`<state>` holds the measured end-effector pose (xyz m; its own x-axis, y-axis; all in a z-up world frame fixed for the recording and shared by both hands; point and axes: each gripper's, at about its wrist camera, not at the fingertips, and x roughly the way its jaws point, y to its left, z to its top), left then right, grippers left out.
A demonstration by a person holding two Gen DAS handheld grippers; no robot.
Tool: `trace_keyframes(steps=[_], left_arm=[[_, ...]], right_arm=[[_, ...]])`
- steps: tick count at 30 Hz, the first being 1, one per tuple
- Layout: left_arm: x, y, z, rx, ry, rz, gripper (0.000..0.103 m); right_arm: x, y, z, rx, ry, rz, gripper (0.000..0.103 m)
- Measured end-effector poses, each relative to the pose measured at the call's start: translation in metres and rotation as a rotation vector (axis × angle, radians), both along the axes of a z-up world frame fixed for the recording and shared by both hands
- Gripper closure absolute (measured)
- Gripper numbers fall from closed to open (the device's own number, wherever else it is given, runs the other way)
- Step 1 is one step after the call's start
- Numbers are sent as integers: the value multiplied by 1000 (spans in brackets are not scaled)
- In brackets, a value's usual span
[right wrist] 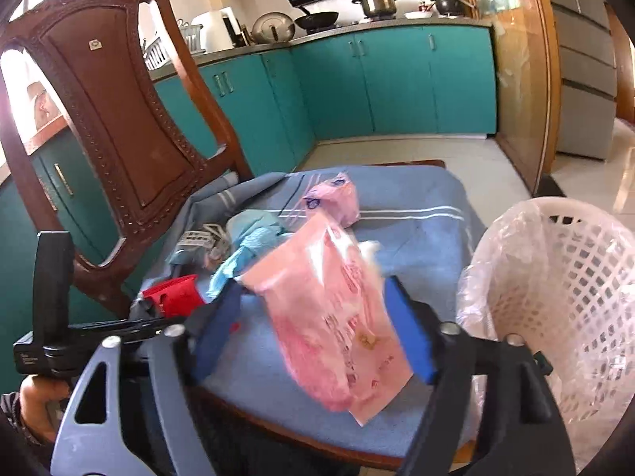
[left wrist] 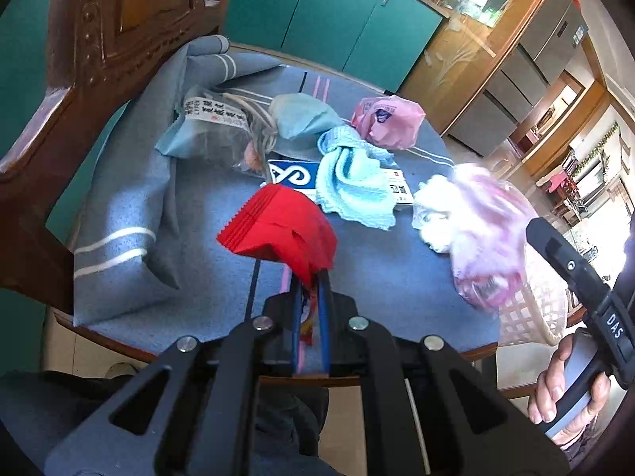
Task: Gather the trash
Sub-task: 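Carry the pink bag and red packet over the wastebasket and open both grippers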
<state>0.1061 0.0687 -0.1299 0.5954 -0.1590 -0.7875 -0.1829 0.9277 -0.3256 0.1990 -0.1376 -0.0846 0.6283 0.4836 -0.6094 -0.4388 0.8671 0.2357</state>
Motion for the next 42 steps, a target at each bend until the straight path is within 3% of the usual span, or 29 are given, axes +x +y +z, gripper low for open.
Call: trace_keyframes(steps=[8, 14, 17, 19, 22, 25, 29, 32, 42], left_arm=[[4, 5, -7, -9, 16, 20, 91], [8, 10, -12, -12, 30, 37, 73], [9, 12, -15, -33, 32, 47, 45], [12, 14, -18, -45, 37, 60, 42], [15, 14, -21, -44, 48, 64, 46], [17, 15, -25, -46, 59, 66, 67], [17, 18, -28, -52, 68, 76, 85], [11, 18, -24, -54, 59, 72, 91], [-1, 14, 3, 2, -4, 71, 92]], right_arm=[[18, 17, -31, -79, 108, 27, 24], [13, 17, -39, -59, 179, 30, 24], [7, 17, -41, -55, 187, 47, 24], [7, 19, -44, -58, 188, 50, 32], [6, 21, -47, -38, 210, 69, 57], [5, 28, -48, -37, 215, 92, 80], [0, 30, -43, -43, 183, 102, 86], [-4, 29, -35, -37, 158, 105, 89], [-10, 7, -8, -33, 77, 37, 89]])
